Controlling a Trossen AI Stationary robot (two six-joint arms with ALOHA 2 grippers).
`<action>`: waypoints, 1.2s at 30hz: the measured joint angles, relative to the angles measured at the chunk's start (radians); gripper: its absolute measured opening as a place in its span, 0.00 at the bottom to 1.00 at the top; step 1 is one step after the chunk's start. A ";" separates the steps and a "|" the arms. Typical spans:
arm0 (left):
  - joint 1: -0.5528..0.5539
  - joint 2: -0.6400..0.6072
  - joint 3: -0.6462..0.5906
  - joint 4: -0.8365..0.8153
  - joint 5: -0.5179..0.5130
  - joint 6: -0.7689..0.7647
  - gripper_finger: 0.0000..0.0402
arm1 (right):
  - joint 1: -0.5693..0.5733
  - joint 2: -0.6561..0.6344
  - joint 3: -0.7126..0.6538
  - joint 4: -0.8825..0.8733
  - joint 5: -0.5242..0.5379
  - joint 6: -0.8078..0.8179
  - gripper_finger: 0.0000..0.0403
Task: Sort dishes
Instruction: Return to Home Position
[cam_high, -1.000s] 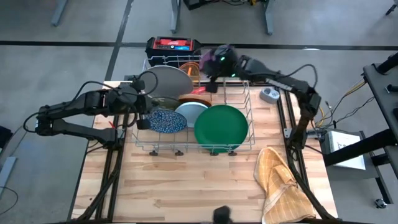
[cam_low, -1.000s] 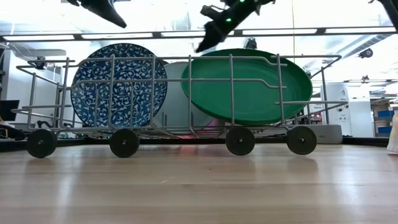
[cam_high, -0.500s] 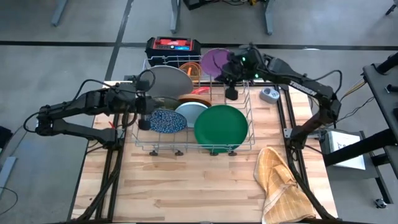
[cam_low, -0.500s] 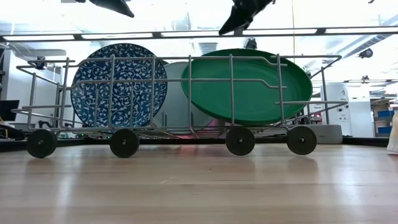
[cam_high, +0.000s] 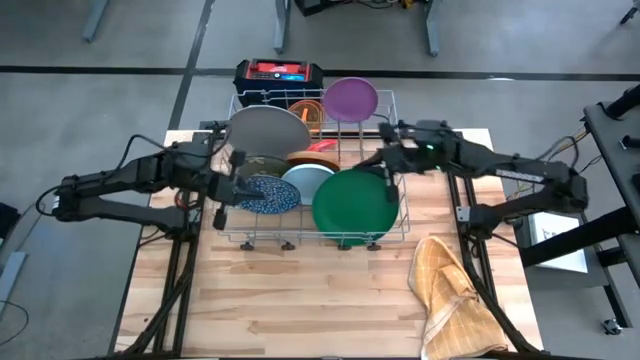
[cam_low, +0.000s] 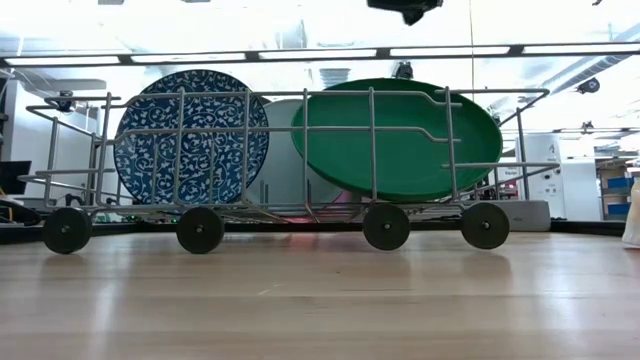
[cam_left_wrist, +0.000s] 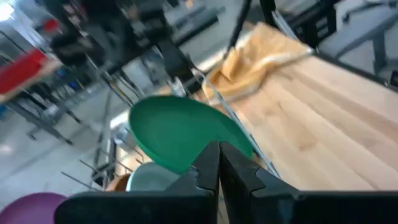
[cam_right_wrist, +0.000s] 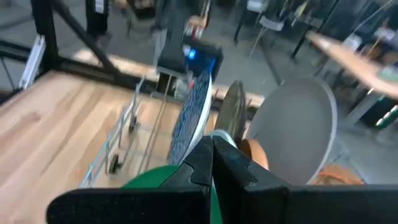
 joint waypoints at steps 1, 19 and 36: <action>0.000 -0.035 -0.030 0.026 0.001 -0.006 0.00 | 0.001 -0.030 -0.050 0.031 0.000 0.004 0.00; 0.000 -0.538 -0.474 0.169 -0.001 0.012 0.00 | 0.000 -0.412 -0.606 0.438 -0.025 0.021 0.00; 0.001 -0.781 -0.538 0.206 -0.256 -0.026 0.00 | 0.000 -0.737 -0.862 0.477 -0.019 0.012 0.00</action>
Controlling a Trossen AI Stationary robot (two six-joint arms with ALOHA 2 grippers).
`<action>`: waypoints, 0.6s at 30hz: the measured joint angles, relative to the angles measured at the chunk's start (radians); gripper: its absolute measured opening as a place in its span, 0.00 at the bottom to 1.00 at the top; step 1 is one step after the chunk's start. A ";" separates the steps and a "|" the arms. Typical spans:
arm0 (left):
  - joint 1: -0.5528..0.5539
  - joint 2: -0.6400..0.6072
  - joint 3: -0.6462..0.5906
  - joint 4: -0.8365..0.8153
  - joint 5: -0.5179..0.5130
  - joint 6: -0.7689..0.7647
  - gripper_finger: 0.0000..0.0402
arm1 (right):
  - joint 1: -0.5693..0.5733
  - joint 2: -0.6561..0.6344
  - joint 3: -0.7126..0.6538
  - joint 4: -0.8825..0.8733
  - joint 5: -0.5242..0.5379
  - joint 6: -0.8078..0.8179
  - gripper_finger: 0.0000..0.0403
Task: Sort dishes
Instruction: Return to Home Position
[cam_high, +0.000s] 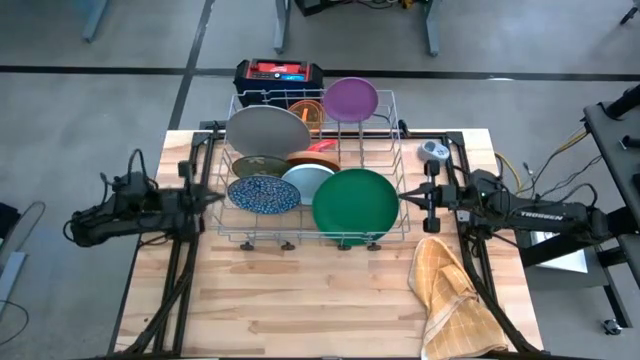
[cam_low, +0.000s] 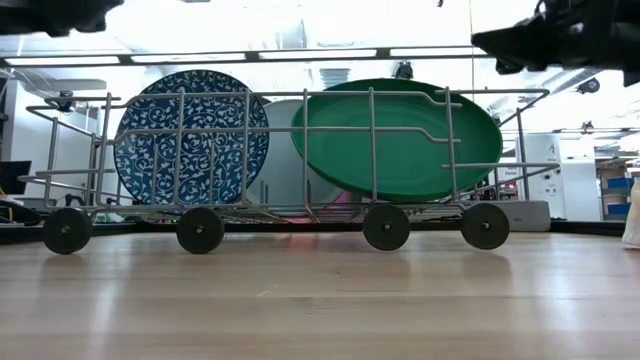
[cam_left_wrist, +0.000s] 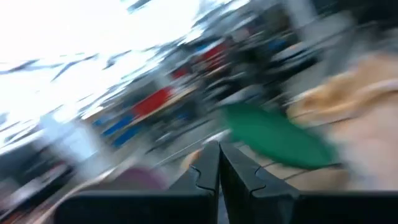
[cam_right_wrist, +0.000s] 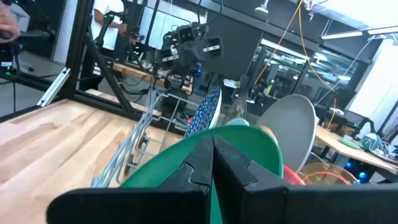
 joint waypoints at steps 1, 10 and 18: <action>0.000 0.002 -0.011 0.020 -0.073 0.000 0.00 | 0.000 -0.020 -0.016 -0.001 0.000 -0.003 0.00; 0.000 0.011 -0.094 0.134 -0.278 0.053 0.00 | 0.000 -0.201 -0.161 -0.007 0.001 0.021 0.00; 0.000 0.000 -0.069 0.157 -0.291 0.092 0.00 | 0.000 -0.313 -0.160 -0.166 -0.198 0.086 0.00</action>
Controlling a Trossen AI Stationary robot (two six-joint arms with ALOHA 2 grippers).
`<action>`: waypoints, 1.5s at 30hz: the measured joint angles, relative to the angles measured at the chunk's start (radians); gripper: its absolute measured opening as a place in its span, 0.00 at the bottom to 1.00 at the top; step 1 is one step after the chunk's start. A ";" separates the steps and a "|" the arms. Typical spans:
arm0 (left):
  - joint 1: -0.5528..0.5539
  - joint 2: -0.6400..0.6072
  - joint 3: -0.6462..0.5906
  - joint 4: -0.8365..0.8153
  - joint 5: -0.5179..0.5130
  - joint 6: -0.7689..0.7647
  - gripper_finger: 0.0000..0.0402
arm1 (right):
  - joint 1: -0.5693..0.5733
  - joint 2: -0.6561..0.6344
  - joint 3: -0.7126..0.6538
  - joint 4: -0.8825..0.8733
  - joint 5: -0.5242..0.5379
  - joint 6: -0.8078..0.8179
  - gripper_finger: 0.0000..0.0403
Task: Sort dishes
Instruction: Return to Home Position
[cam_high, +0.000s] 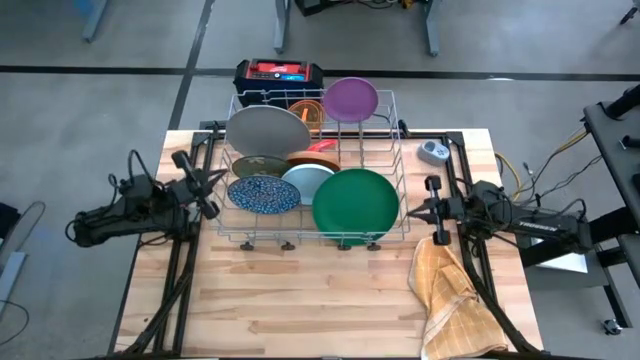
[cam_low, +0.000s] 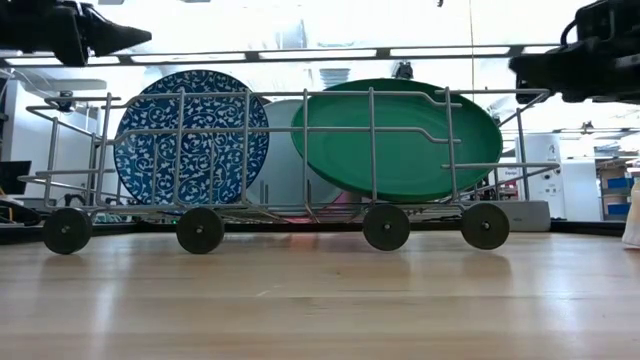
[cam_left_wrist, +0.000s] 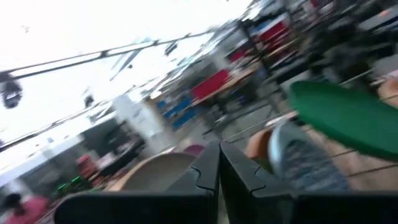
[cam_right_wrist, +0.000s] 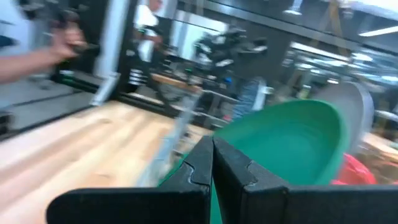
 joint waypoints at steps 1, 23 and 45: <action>0.000 0.000 0.002 0.000 -0.028 0.003 0.00 | 0.000 -0.010 0.000 -0.010 -0.016 0.000 0.00; 0.181 0.005 -0.154 0.422 -0.493 0.212 0.00 | 0.000 -0.038 0.001 -0.049 -0.009 -0.013 0.00; 1.040 0.336 -0.242 0.713 0.056 -0.022 0.00 | 0.000 -0.037 0.001 -0.048 -0.008 0.018 0.00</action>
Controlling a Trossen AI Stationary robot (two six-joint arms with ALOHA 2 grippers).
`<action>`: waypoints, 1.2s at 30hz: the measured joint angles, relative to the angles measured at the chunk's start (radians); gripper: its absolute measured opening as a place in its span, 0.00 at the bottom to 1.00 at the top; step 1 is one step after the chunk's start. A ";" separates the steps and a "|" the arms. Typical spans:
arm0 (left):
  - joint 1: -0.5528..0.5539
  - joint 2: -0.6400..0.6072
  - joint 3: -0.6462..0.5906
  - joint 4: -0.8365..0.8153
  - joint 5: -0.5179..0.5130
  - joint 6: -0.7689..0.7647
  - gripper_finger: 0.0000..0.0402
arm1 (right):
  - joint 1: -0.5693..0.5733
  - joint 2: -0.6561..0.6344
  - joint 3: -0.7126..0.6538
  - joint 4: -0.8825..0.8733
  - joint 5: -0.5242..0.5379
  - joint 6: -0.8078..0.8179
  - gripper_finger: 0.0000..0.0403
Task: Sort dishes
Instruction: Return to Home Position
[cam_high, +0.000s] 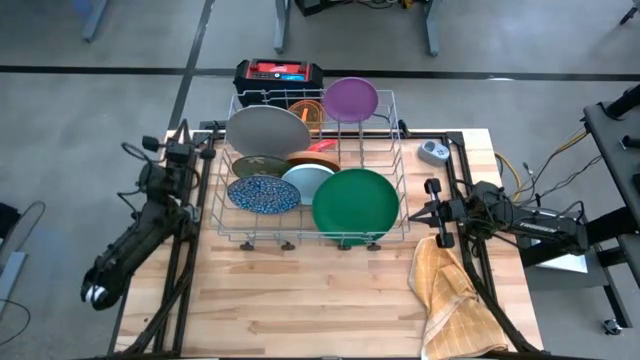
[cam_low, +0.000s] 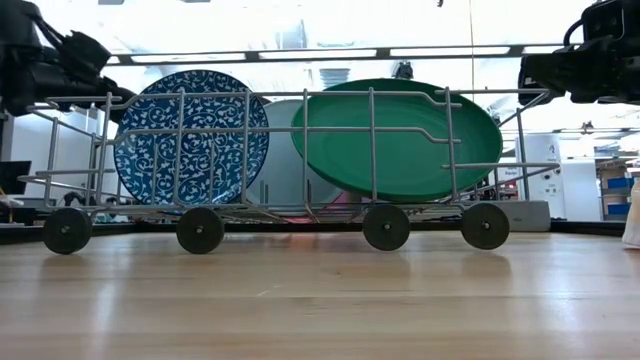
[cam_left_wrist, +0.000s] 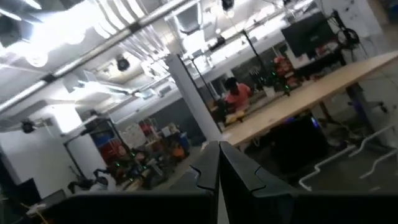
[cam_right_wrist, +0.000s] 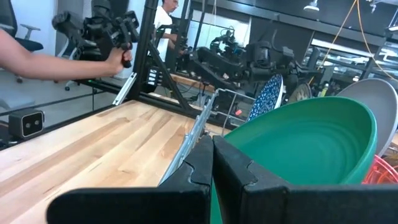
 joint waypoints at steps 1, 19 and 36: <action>0.030 0.034 0.010 0.005 0.033 -0.015 0.00 | 0.000 0.000 0.000 0.000 0.000 0.000 0.00; 0.093 0.084 0.026 0.005 0.018 -0.144 0.00 | 0.000 0.000 0.000 -0.032 0.000 0.183 0.00; 0.093 0.084 0.025 0.006 0.018 -0.144 0.00 | 0.000 0.004 0.000 -0.045 0.001 0.332 0.00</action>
